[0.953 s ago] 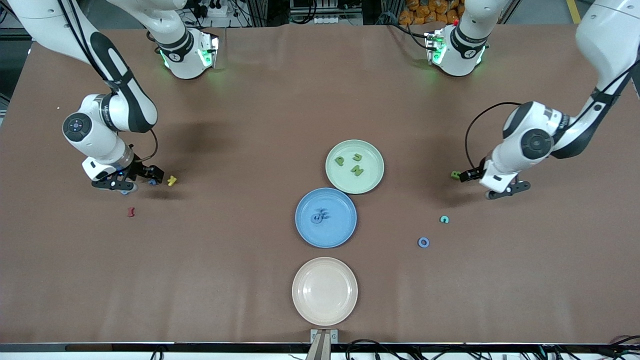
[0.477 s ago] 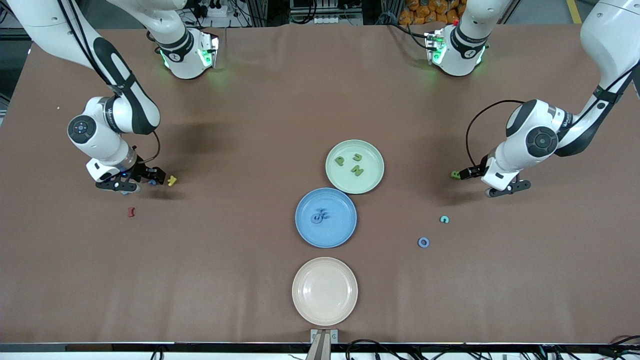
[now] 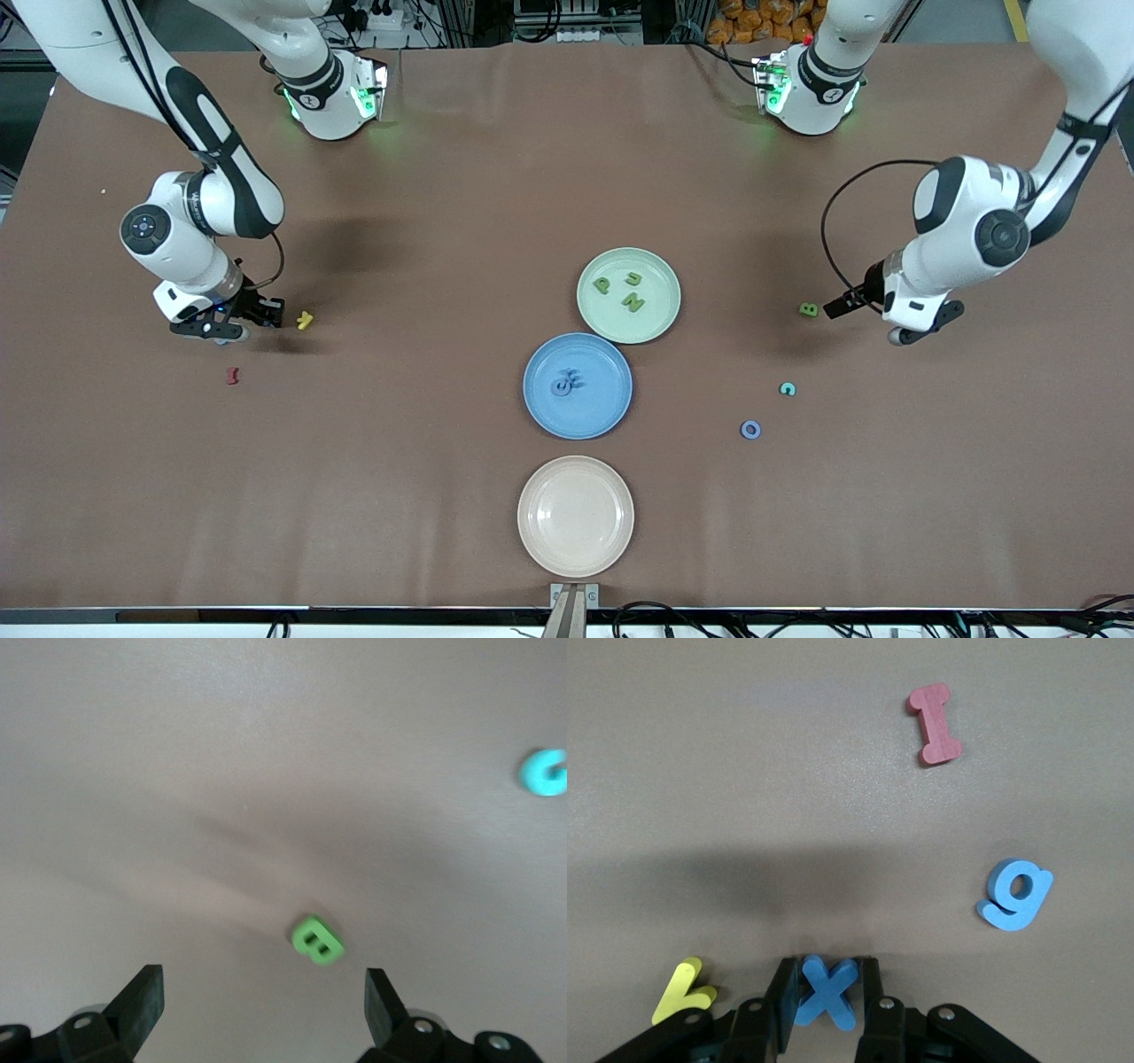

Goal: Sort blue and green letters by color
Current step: 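Grasp the blue x with the right gripper while the left gripper approaches B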

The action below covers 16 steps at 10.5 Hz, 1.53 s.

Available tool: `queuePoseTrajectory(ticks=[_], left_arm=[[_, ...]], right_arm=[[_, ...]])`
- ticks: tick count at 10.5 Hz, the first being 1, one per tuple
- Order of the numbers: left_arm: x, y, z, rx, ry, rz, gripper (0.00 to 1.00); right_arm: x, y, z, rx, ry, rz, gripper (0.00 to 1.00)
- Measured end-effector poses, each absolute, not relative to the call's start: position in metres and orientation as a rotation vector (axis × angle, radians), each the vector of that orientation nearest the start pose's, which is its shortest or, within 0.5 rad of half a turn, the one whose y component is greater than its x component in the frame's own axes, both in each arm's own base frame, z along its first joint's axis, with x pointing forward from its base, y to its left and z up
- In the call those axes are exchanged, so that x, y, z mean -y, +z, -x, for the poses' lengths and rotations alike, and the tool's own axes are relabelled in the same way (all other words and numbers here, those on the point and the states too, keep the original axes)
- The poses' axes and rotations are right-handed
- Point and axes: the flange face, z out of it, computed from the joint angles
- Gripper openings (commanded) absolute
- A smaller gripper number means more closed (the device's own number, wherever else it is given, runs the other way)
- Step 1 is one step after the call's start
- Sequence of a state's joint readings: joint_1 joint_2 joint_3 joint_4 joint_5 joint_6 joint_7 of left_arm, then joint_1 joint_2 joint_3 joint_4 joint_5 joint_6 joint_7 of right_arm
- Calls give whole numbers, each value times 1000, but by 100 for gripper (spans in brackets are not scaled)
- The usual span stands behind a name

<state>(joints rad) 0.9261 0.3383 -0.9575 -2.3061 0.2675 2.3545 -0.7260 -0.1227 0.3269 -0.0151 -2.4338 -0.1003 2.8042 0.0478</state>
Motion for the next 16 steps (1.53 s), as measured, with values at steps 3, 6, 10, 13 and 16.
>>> queuePoseTrajectory(ticks=[3, 6, 10, 13, 16], left_arm=[[46, 293, -493, 908, 155, 3040, 100], [70, 297, -481, 971, 183, 2979, 100], [77, 295, -480, 1131, 183, 2897, 100], [82, 293, -479, 1227, 179, 2843, 100], [85, 282, -481, 1346, 166, 2807, 100]], right_arm=[[63, 177, -487, -143, -66, 3179, 22], [62, 178, -489, -141, -74, 3179, 19], [57, 193, -510, -119, -101, 3181, 18], [49, 221, -542, -92, -12, 3192, 17], [29, 260, -579, -106, 7, 3199, 17]])
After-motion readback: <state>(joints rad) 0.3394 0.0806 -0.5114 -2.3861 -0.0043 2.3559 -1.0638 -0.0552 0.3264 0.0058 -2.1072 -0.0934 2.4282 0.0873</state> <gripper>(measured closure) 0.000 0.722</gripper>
